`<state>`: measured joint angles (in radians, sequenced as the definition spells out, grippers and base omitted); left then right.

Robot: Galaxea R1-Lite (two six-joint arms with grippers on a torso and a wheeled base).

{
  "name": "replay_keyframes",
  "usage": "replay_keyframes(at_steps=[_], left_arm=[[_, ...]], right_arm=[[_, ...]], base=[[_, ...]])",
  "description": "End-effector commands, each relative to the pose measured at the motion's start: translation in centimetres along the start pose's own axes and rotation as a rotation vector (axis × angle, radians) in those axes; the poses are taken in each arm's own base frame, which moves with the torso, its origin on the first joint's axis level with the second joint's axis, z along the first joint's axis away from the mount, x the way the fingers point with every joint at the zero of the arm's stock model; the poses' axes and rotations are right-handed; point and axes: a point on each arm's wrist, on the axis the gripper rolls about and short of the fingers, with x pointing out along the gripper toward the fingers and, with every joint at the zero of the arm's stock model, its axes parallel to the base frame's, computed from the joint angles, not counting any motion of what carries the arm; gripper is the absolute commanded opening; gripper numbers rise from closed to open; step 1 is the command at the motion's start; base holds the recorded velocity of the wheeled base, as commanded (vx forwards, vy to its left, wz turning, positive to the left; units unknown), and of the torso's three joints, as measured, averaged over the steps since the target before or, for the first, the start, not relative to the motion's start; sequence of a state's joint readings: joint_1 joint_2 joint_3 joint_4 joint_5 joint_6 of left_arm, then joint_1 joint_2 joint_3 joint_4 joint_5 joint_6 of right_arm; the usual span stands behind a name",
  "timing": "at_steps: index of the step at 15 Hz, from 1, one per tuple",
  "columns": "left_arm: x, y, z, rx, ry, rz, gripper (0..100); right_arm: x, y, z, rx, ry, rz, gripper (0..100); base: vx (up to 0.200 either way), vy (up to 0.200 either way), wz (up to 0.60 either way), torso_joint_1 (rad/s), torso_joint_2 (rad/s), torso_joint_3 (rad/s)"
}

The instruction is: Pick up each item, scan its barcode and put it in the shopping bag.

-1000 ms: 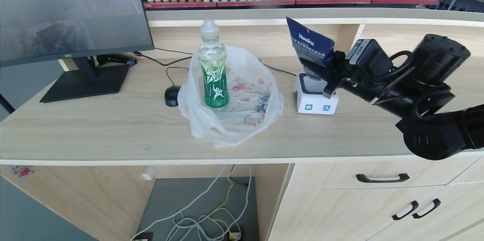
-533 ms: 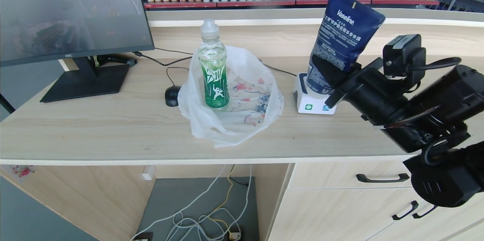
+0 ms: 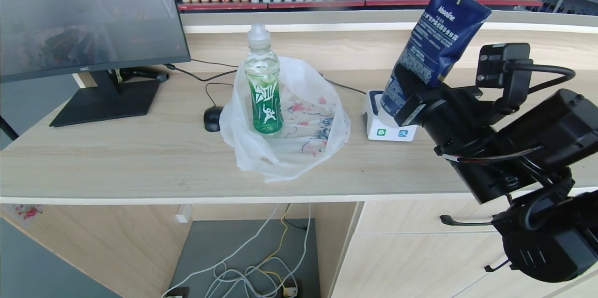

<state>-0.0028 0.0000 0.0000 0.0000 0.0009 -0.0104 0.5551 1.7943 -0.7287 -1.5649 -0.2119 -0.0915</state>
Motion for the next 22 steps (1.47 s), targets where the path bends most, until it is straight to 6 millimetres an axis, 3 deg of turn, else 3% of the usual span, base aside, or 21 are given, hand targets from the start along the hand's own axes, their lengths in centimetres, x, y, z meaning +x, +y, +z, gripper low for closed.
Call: replay_keyframes(at_steps=[1,3,6,11,18,22], left_arm=[[0.0,0.0,0.0,0.001,0.002,0.0,100],[0.0,0.0,0.0,0.0,0.002,0.0,100],[0.0,0.0,0.0,-0.003,0.003,0.003,100],[0.0,0.0,0.0,-0.003,0.002,0.002,100],[0.0,0.0,0.0,-0.005,0.003,0.002,100],[0.0,0.0,0.0,-0.003,0.0,0.0,100]], right_arm=[[0.1,-0.1,-0.3,0.013,0.006,-0.009,0],[-0.1,-1.2,-0.7,-0.005,0.026,-0.048,0],[0.3,-0.8,-1.2,0.001,0.027,-0.042,0],[2.0,-1.2,-0.3,0.007,-0.043,-0.064,0],[2.4,-1.3,-0.3,0.013,-0.054,-0.067,0],[2.4,-1.3,-0.6,0.011,-0.048,-0.067,0]], base=[[0.0,0.0,0.0,0.0,0.0,0.0],[0.0,0.0,0.0,0.0,0.0,0.0],[0.0,0.0,0.0,0.0,0.0,0.0],[0.0,0.2,0.0,0.003,0.0,0.003],[0.0,0.2,0.0,0.003,0.0,0.003],[0.0,0.0,0.0,0.0,0.0,0.0]])
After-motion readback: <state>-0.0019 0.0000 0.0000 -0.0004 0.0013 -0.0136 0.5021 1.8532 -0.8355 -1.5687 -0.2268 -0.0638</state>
